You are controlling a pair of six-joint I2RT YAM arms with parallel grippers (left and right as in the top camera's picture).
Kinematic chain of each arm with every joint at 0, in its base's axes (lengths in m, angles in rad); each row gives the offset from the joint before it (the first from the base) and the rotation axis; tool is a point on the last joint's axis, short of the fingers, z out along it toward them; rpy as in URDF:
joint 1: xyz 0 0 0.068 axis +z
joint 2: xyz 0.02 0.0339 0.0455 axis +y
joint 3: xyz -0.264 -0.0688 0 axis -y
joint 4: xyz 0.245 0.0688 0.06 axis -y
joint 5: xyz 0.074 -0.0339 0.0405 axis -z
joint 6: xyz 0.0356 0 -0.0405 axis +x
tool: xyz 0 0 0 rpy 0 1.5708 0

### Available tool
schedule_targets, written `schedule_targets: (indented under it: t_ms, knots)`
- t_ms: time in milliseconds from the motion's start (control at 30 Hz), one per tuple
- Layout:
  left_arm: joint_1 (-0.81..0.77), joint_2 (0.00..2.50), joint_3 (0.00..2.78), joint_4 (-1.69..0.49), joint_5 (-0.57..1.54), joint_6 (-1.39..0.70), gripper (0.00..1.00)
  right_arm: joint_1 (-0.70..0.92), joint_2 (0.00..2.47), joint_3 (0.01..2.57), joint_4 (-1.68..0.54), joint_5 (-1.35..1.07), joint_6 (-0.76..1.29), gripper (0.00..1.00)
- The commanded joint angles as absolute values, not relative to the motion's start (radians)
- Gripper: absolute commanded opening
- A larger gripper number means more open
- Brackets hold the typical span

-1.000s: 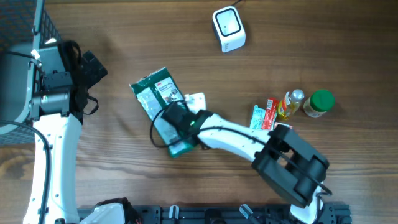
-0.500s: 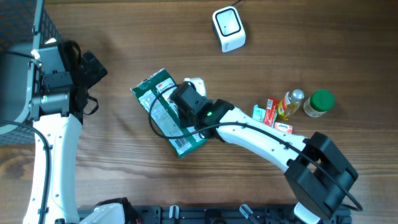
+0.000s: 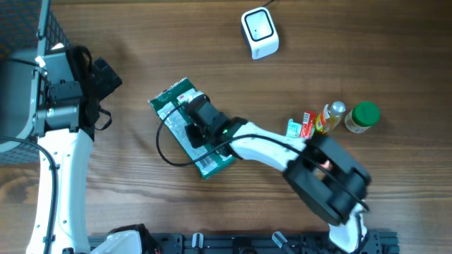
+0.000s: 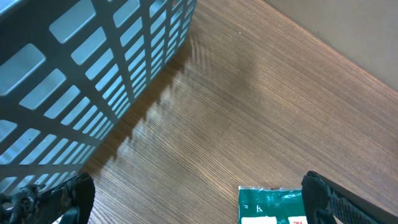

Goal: Scan the item barcode
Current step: 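Lower the right gripper and grasp the glove pack edge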

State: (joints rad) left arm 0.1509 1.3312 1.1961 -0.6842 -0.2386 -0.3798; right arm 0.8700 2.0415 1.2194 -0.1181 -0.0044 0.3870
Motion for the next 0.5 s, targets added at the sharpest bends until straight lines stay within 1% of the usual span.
schedule_targets:
  t_ms: [0, 167, 233, 267, 367, 467]
  knots:
    - [0.155, 1.33, 1.2, -0.682, -0.244, -0.371, 1.0, 0.854, 2.071, 1.218, -0.131, 0.074, 0.402, 0.04]
    - [0.155, 1.33, 1.2, -0.682, -0.244, -0.371, 1.0, 0.811, 2.042, 1.219, -0.252, 0.168, 0.602, 0.05]
    - [0.155, 1.33, 1.2, -0.682, -0.244, -0.371, 1.0, 0.782, 2.01, 1.219, -0.362, 0.215, 0.716, 0.04]
    - [0.155, 1.33, 1.2, -0.682, -0.244, -0.371, 1.0, 0.777, 2.002, 1.219, -0.382, 0.217, 0.734, 0.04]
    - [0.155, 1.33, 1.2, -0.682, -0.244, -0.371, 1.0, 0.77, 1.961, 1.22, -0.393, 0.209, 0.72, 0.06]
    - [0.155, 1.33, 1.2, -0.682, -0.244, -0.371, 1.0, 0.772, 1.902, 1.228, -0.397, 0.188, 0.638, 0.08]
